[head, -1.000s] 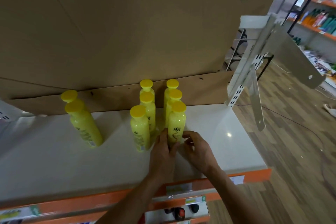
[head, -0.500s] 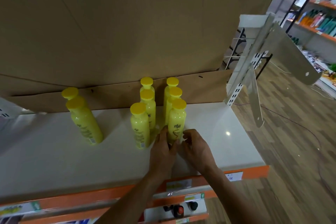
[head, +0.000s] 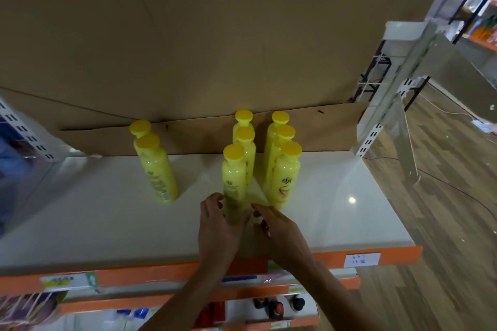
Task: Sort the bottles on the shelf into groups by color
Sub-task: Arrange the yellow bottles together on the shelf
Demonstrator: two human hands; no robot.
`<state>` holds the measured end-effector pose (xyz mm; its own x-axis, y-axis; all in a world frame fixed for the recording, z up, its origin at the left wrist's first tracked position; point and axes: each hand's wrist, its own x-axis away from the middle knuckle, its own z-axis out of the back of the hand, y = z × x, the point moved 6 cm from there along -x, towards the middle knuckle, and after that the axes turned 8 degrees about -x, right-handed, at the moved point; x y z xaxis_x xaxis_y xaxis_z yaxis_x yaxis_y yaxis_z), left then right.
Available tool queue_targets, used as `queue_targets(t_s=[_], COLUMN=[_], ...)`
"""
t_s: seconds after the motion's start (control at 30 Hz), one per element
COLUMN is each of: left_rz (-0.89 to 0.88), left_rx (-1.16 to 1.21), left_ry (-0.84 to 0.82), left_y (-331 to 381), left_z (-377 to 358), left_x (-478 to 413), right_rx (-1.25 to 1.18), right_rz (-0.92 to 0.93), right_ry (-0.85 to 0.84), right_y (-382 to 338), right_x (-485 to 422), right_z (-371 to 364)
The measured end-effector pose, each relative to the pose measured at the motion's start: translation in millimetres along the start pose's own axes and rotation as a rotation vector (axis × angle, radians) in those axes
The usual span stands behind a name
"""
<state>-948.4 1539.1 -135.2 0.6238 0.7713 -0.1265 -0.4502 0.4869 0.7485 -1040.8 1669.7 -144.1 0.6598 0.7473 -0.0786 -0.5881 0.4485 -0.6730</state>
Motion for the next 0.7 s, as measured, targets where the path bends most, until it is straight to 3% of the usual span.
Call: queue_targets(t_s=[0.37,0.5,0.7], left_rz=[-0.017,0.037,-0.033], left_rx=[0.068,0.134,0.135], left_ry=[-0.025,-0.169,-0.280], left_y=[1,1,12], left_z=[-5,-3,-10], left_x=[-24,-24,-27], right_rx=[-0.155,-0.208,-0.251], right_rz=[0.007,-0.042,-0.143], right_ry=[0.042,0.105,0.189], right_y=[-15,-10,-5], right_x=[-17,-6,-15], right_z=[-12,-6,-6])
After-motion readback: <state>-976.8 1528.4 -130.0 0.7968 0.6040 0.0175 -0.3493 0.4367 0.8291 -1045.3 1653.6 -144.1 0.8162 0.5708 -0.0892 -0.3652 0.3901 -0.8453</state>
